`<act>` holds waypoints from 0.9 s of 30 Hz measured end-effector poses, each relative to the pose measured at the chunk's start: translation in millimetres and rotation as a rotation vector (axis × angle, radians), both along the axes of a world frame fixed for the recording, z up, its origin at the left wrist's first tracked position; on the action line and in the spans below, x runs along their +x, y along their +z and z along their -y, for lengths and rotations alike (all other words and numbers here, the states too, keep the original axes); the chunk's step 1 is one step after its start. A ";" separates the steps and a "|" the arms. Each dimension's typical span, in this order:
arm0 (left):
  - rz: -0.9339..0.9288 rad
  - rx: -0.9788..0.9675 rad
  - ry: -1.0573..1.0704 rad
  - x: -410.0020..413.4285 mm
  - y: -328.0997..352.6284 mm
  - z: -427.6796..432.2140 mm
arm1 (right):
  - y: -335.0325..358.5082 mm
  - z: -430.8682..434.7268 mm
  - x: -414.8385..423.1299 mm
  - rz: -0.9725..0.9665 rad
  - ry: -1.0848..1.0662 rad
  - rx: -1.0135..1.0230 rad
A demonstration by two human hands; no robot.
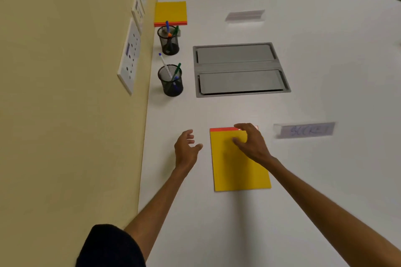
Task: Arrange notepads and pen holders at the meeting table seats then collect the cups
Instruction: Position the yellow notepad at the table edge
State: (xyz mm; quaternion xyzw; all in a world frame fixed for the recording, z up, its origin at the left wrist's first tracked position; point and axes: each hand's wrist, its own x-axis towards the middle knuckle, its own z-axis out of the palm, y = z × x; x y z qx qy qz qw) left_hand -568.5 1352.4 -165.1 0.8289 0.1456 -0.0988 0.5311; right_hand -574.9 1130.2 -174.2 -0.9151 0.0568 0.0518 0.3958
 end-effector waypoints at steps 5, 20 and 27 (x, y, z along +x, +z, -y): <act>-0.196 0.044 -0.112 -59.0 -12.9 26.3 | -16.9 21.5 -72.8 -0.096 -0.226 -0.044; -0.284 0.301 -0.148 -105.1 -15.1 74.8 | -28.7 14.3 -147.6 -0.300 -0.424 -0.297; -0.289 0.145 0.096 -107.0 -15.8 80.1 | -26.1 5.6 -143.7 -0.314 -0.474 -0.133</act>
